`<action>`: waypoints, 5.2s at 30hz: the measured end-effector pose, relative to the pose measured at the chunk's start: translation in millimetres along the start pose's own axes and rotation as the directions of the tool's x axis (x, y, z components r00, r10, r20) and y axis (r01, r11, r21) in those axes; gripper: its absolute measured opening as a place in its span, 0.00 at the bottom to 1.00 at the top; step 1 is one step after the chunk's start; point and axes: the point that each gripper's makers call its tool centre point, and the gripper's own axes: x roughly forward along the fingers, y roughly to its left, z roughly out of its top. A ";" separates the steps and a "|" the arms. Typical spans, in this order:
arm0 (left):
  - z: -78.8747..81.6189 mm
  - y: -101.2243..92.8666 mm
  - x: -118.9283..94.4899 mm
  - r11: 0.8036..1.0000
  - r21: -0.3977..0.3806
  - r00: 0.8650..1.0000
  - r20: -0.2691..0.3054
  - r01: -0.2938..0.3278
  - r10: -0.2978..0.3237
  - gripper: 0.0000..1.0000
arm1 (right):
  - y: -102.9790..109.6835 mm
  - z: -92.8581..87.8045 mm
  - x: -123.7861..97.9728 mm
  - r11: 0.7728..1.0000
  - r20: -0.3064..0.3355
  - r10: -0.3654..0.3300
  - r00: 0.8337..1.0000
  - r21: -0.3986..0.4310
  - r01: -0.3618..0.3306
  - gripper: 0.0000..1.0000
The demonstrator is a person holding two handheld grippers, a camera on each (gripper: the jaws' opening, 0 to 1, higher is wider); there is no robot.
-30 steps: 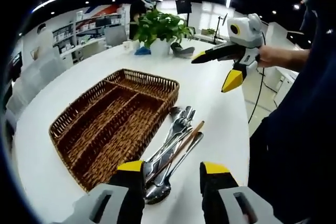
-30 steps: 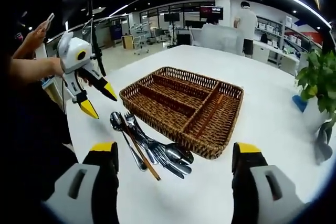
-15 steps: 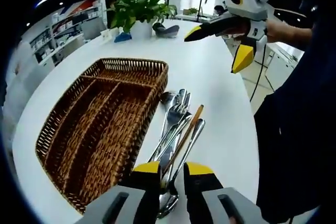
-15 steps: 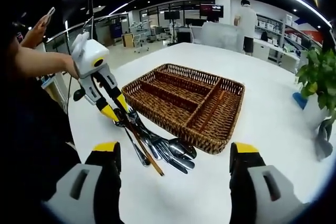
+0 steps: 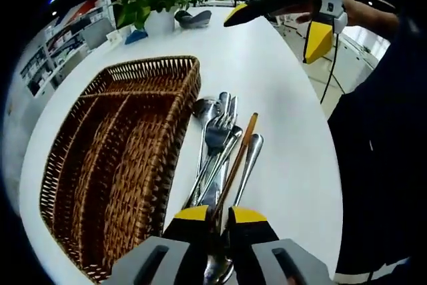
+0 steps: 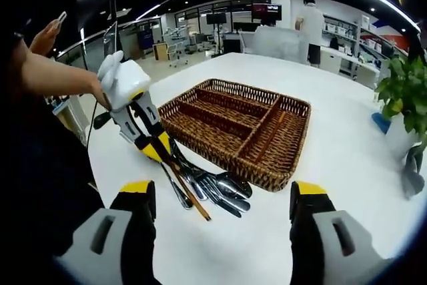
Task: Arrange the knives, forks, and spoons in their matching storage slots by inserting each utensil handle-first until every utensil is classified and aligned in the correct compartment
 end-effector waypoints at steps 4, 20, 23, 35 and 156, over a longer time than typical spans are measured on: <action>-3.0 -0.9 5.1 1.000 0.010 1.000 -0.024 0.013 -0.013 0.10 | -0.1 -0.5 -0.7 1.000 0.000 -0.001 1.000 0.000 0.001 0.84; -3.5 -5.7 13.4 0.981 0.194 0.999 -0.046 0.018 -0.009 0.06 | -3.4 3.0 -0.2 1.000 0.009 -0.011 1.000 0.007 0.011 0.83; -4.2 -5.7 13.5 0.956 0.293 0.998 -0.066 0.011 0.009 0.06 | -4.0 3.2 0.5 1.000 0.010 -0.012 1.000 0.012 0.012 0.82; 4.9 -4.7 8.1 0.958 0.288 0.999 -0.035 0.002 0.008 0.03 | -5.8 4.5 3.2 1.000 0.015 -0.015 1.000 0.020 0.015 0.82; 45.3 -22.0 11.2 0.980 0.014 0.978 -0.066 0.201 -0.199 0.02 | 19.5 -36.5 11.2 0.994 -0.044 0.019 0.999 0.109 -0.014 0.55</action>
